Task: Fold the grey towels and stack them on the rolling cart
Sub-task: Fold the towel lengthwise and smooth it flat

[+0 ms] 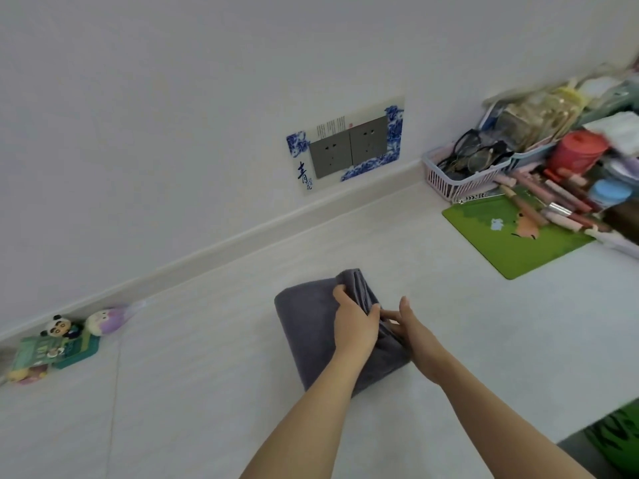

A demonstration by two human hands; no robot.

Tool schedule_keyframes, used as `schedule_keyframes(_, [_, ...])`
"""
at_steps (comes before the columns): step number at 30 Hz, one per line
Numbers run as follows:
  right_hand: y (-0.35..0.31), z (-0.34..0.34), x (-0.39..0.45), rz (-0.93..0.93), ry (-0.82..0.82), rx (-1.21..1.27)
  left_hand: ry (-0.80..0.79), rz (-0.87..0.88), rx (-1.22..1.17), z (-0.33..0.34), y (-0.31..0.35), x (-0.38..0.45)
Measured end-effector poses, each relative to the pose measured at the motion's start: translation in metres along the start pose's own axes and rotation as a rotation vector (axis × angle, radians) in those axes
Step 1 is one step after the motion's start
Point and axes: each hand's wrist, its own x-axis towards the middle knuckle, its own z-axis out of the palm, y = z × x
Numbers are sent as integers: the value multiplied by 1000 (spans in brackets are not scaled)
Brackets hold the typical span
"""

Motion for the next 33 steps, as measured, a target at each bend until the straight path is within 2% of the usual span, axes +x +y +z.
schedule_keyframes(2, [2, -2, 3, 6, -13, -7, -89, -73, -71, 1, -3, 6])
schedule_keyframes(4, [0, -2, 1, -52, -28, -169, -176, -149, -272, -7, -4, 9])
schedule_keyframes(6, [-1, -1, 0, -114, -6, -429, -166, -45, -329, -22, -12, 4])
schedule_keyframes(7, [-2, 0, 0, -143, 6, -525, -71, 102, -206, -31, -18, -2])
schedule_keyframes(9, [-3, 1, 1, -192, 44, -671, 226, 430, 215, -40, -47, -7])
schedule_keyframes(10, [-4, 1, 2, -214, 61, -728, 321, 526, 433, -41, -62, -7])
schedule_keyframes(11, [-4, 2, 2, -233, 67, -756, 336, 536, 598, -40, -73, -7])
schedule_keyframes(14, [-5, 4, 3, -258, 86, -712, 208, 410, 780, -27, -91, -4])
schedule_keyframes(18, [-8, 4, 9, -249, 149, -712, 207, 375, 870, -12, -91, 1])
schedule_keyframes(20, [-13, 11, 8, -357, 264, -912, 205, 357, 857, -9, -89, 3])
schedule_keyframes(21, [-15, 15, 10, -493, 351, -1077, 213, 349, 846, -7, -90, 6])
schedule_keyframes(22, [-18, 20, 14, -617, 368, -1214, 219, 331, 831, -5, -89, 7])
schedule_keyframes(24, [-18, 26, 24, -689, 275, -1350, 236, 333, 823, -5, -92, 7])
schedule_keyframes(26, [-11, 23, 36, -608, 179, -1431, 249, 343, 801, -5, -93, 6])
schedule_keyframes(28, [-6, 19, 51, -525, 83, -1432, 257, 327, 793, -5, -93, 8])
schedule_keyframes(33, [4, 15, 64, -547, 24, -1371, 229, 294, 795, -4, -92, 6])
